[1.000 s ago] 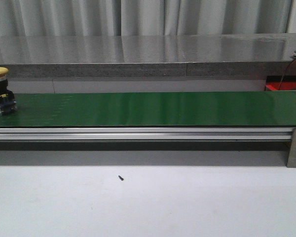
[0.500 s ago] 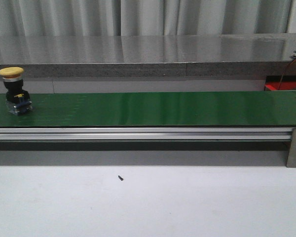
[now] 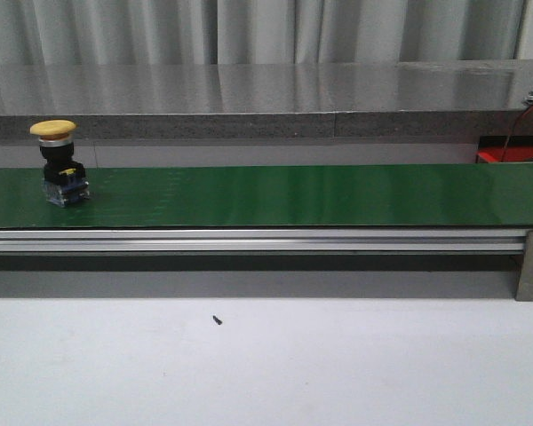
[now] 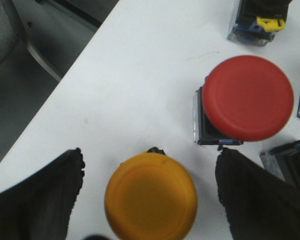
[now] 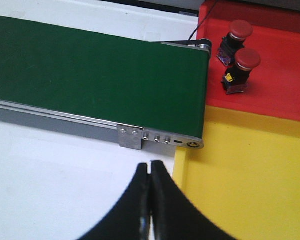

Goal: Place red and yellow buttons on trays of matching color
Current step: 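Grasp a second yellow button with the left gripper, move to belt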

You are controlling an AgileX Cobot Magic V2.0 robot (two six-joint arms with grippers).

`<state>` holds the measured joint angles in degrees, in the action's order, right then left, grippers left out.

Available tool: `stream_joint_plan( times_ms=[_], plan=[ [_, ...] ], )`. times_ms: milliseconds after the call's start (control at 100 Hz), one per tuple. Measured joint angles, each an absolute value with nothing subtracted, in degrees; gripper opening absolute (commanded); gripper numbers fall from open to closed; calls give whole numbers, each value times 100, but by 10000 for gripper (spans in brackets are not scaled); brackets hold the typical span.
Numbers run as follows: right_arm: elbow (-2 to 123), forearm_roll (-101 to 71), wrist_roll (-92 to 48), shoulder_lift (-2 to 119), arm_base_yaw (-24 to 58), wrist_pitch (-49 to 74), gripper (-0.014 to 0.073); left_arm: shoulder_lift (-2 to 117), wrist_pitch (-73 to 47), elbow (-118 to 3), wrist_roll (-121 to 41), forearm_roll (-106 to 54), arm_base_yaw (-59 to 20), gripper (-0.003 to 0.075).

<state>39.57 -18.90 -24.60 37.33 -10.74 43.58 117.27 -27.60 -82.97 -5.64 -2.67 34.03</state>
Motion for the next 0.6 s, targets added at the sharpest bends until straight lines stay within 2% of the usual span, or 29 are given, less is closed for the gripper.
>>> stream_joint_plan(
  times_ms=[150, 460, 600],
  plan=[
    [3957, -1890, -2460, 3733, -1074, 4358, -96, 11727, -2760, -8297, -564, -277, 3403, 496],
    [3957, -1890, -2460, 3733, -1074, 4358, -96, 11727, -2760, -8297, -564, -364, 3403, 206],
    [3957, -1890, -2460, 3733, -1074, 4358, -96, 11727, -2812, -8297, -564, -403, 3403, 136]
  ],
)
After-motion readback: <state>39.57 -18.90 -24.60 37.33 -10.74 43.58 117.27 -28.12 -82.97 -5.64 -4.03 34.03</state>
